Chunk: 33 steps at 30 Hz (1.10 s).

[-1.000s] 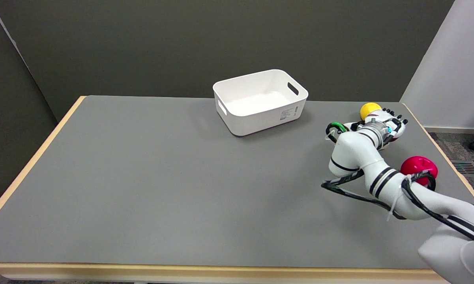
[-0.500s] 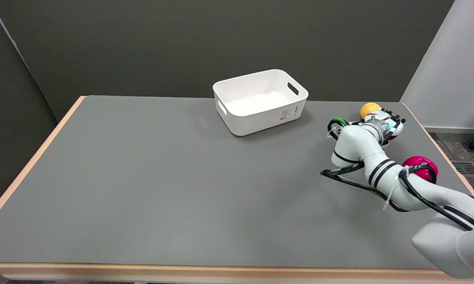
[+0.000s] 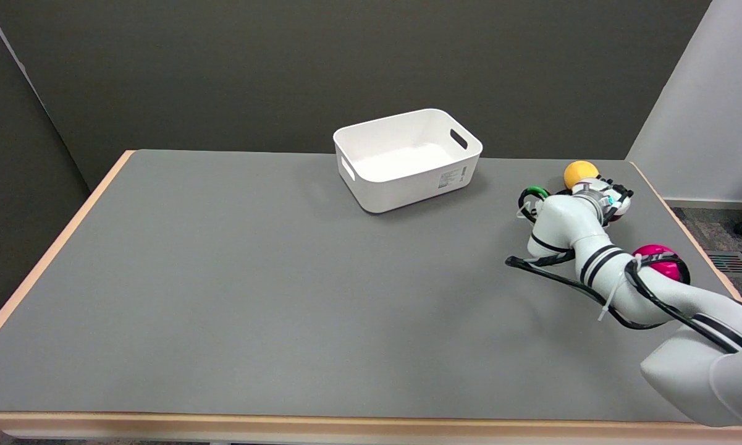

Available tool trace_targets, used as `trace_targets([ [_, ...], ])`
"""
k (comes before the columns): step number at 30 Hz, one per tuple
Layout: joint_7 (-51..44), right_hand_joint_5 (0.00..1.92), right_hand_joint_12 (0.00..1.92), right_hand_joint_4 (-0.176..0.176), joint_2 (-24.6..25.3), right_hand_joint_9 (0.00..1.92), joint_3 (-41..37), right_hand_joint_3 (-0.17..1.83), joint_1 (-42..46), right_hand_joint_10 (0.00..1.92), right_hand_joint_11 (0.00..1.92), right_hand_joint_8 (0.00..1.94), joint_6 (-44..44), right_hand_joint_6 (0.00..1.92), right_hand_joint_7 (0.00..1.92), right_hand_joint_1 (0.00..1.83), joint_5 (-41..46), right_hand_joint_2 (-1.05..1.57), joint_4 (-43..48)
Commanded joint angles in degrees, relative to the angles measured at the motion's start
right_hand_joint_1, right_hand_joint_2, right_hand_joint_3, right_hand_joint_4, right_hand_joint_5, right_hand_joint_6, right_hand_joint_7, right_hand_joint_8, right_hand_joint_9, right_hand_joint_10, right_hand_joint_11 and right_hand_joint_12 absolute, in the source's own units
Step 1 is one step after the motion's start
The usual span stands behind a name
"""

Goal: Pick up the chalkboard eraser.

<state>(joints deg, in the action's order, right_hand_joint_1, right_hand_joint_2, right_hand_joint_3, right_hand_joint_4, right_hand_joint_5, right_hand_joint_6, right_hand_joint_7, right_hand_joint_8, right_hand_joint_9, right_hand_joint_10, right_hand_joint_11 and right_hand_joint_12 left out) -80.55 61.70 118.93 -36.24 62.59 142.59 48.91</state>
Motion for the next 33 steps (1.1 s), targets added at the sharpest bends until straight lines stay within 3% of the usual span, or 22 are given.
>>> trace_targets([
  [1, 2.61, 0.23, 1.33, -0.176, -0.15, 0.24, -1.18, 0.89, -1.03, 0.98, 0.11, 0.55, -5.09, 0.51, 0.38, 0.74, 0.2, 0.69, -5.86],
  [11, 2.61, 0.29, 1.39, -0.176, -0.32, 0.32, -1.09, 0.88, -1.27, 1.07, 0.17, 0.63, -7.51, 0.62, 0.46, 0.81, -0.04, 0.74, -7.62],
  [17, 2.61, 0.45, 1.55, -0.176, -0.4, 0.5, -0.78, 0.85, -0.95, 1.21, 0.32, 0.95, -8.87, 1.01, 0.67, 0.83, -0.85, 0.84, -7.3],
  [18, 2.61, 0.49, 1.58, -0.175, -0.47, 0.53, -0.78, 0.71, -0.86, 1.22, 0.34, 0.98, -9.03, 1.18, 0.7, 0.87, -1.1, 0.94, -7.2],
  [19, 2.61, 0.54, 1.6, -0.174, -0.48, 0.54, -0.78, 0.41, -0.62, 1.23, 0.34, 0.98, -9.26, 1.47, 0.72, 0.95, -1.48, 1.13, -6.88],
  [20, 2.61, 0.57, 1.61, -0.17, -0.55, 0.55, -0.85, 0.27, -0.4, 1.24, 0.35, 0.99, -9.41, 1.61, 0.74, 1.0, -1.63, 1.22, -6.59],
  [26, 2.61, 0.64, 1.66, -0.133, -1.68, 0.61, -0.78, 0.37, 0.89, 1.28, 0.41, 1.06, -9.33, 1.55, 0.79, 1.0, -2.76, 1.14, -3.14],
  [33, 5.44, 0.66, 1.68, -0.132, -3.84, 0.64, -1.26, 0.42, 4.09, 1.32, 0.45, 1.12, -6.43, 1.55, 0.81, 1.01, -9.74, 1.11, 6.17],
])
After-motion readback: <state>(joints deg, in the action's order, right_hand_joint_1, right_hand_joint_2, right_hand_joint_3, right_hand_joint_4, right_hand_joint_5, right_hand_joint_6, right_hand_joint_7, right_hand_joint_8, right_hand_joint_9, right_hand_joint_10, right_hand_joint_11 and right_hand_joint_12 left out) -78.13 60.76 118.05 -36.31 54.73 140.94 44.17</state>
